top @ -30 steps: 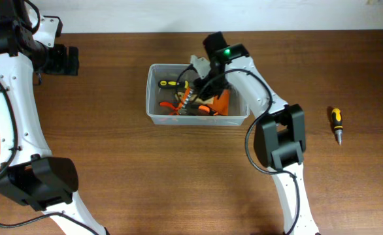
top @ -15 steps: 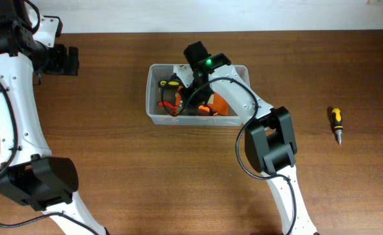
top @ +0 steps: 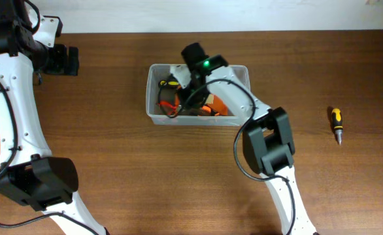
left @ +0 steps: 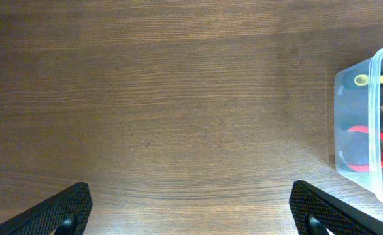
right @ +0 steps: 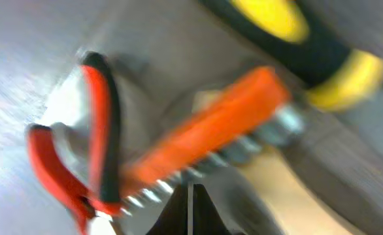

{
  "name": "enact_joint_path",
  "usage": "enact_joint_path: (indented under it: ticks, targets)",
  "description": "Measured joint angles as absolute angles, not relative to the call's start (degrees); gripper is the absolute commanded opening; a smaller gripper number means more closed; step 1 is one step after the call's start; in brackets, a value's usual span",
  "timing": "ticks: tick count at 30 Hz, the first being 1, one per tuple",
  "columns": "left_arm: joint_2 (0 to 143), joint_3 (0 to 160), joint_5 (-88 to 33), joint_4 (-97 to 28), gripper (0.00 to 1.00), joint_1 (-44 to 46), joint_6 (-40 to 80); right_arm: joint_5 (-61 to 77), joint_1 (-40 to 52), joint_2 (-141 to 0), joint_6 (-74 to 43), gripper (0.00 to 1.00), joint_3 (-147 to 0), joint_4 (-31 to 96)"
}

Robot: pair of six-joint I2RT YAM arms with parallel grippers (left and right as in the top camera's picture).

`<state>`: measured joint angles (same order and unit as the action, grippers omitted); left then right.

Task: Pack container
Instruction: 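Lower the cutters into the container's left side and release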

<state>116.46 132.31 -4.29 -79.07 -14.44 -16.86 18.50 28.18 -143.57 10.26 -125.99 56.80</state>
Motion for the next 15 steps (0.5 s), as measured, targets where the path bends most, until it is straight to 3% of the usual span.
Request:
enact_joint_path:
  ticks: [15]
  targets:
    - [116.5, 132.3, -4.3, -79.1, 0.99, -14.4, -16.9, 19.5, 30.3, -143.6, 10.3, 0.04, -125.0, 49.5]
